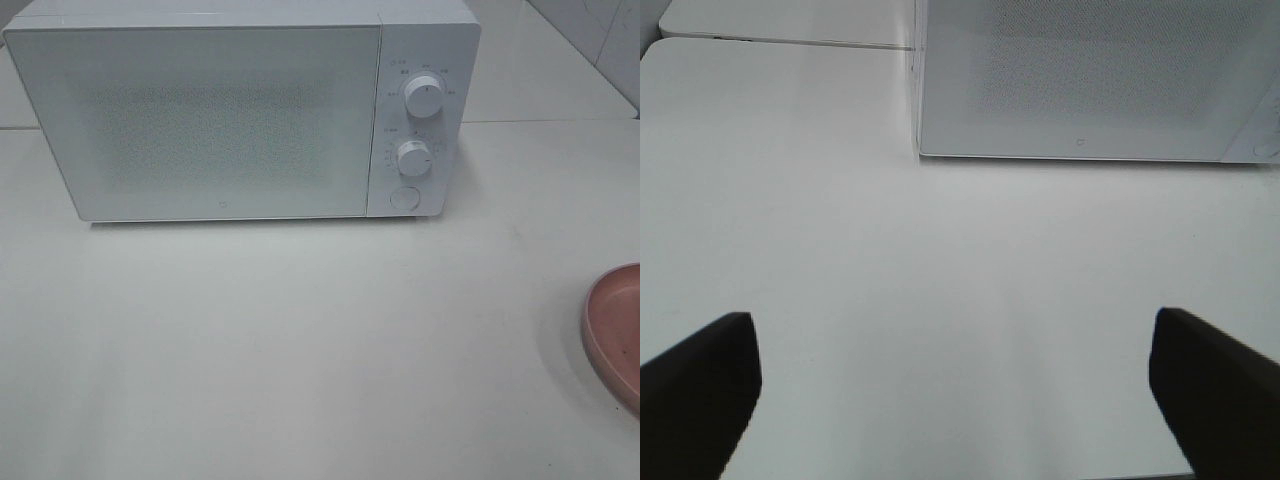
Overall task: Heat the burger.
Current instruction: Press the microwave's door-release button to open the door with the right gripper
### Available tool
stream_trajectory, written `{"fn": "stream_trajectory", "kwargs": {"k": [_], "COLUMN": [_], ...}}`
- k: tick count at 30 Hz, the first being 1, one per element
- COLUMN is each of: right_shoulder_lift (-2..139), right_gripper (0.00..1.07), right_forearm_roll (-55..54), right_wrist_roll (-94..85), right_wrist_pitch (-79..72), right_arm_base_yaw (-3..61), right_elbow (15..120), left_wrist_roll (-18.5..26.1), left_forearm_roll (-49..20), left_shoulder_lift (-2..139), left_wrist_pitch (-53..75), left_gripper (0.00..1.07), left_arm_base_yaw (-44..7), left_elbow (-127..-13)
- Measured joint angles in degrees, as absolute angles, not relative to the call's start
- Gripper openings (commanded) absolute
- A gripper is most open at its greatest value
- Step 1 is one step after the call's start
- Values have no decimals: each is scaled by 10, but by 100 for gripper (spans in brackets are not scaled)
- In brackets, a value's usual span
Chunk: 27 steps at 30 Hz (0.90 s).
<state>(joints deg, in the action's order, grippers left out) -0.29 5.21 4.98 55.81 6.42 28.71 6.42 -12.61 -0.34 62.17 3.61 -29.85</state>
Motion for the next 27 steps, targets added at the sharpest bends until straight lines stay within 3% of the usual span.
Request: {"fn": "stream_trajectory", "kwargs": {"k": [27], "right_shoulder_lift": [18], "right_gripper": [73], "right_forearm_roll": [52], "right_wrist_roll": [50], "right_wrist_pitch": [540], "right_arm_base_yaw": [64], "right_elbow": [300], "left_wrist_roll": [64], "left_forearm_roll": [-126], "left_shoulder_lift": [-3], "left_wrist_pitch": [622], "left_gripper": [98], "left_arm_base_yaw": [36], "left_elbow": [-299]}}
